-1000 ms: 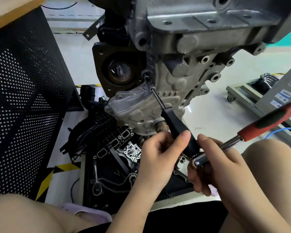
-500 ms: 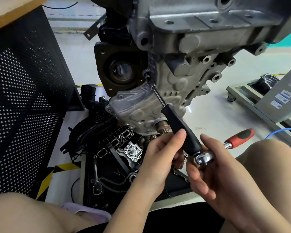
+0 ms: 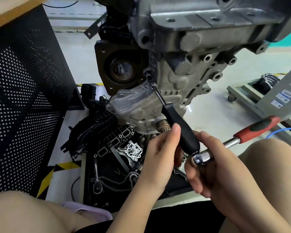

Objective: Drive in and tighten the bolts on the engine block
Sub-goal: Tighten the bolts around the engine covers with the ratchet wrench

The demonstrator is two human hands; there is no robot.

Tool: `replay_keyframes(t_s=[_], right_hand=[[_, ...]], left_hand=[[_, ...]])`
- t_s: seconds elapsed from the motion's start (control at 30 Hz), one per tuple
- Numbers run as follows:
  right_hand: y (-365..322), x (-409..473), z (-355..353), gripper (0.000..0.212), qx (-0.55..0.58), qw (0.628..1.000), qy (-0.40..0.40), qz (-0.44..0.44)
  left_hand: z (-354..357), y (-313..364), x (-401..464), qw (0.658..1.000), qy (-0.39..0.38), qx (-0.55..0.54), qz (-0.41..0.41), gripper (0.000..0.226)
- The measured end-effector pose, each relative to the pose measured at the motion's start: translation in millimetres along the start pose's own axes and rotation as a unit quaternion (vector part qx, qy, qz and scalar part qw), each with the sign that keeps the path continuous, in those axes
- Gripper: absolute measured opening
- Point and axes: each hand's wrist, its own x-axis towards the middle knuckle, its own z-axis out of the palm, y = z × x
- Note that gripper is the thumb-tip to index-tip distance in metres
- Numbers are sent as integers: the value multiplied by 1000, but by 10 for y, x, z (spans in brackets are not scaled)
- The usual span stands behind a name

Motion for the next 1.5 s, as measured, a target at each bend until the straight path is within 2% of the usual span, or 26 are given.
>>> replay_keyframes(t_s=[0.03, 0.13, 0.2, 0.27, 0.43, 0.53, 0.6, 0.67, 0.73, 0.83, 0.97, 1.03, 1.1, 1.23, 1.4, 1.5], right_hand=[[0, 0, -3, 38, 28, 999, -20, 21], [-2, 12, -16, 45, 104, 991, -48, 72], [3, 13, -15, 46, 108, 990, -53, 74], [8, 14, -5, 44, 83, 994, -48, 59], [14, 9, -5, 38, 7, 1000, -1, 1], [4, 11, 20, 45, -45, 998, 36, -37], [-6, 8, 45, 38, -67, 995, 49, -59], [-7, 7, 50, 42, -64, 995, 45, -61], [-2, -4, 53, 44, -39, 997, 31, -50], [-13, -10, 37, 35, 6, 1000, -27, -13], [-20, 1, -3, 38, 118, 990, -54, 47], [-11, 5, -8, 38, 143, 987, -48, 62], [9, 17, -19, 42, 122, 990, -43, 64], [15, 12, 16, 41, 37, 999, -22, 23], [19, 15, 20, 23, -64, 996, 45, -47], [9, 14, 26, 31, -81, 994, 45, -61]], left_hand=[[0, -1, 0, 1000, -14, -21, -20, 73], [11, -7, 0, 997, -35, -53, -37, 45], [18, -15, -2, 996, -39, -67, -38, 39], [25, -31, -7, 995, -34, -80, -42, 43], [46, -34, -7, 999, 22, -37, -12, 74], [42, -26, 2, 997, 69, -8, 17, 70], [38, -19, -10, 996, 82, 12, 25, 67], [29, -24, -23, 996, 85, 19, 38, 66], [13, -16, -24, 997, 75, 8, 32, 67], [5, -9, -14, 997, 20, -56, -38, 75], [61, -5, -31, 988, -56, -113, -92, 57], [97, -14, -41, 987, -46, -119, -94, 56], [111, -23, -39, 989, -10, -113, -90, 64], [91, -7, -53, 991, 5, -111, -72, 52], [79, -19, -46, 996, 70, -47, -13, 71], [76, -22, -39, 996, 85, -11, 18, 73]])
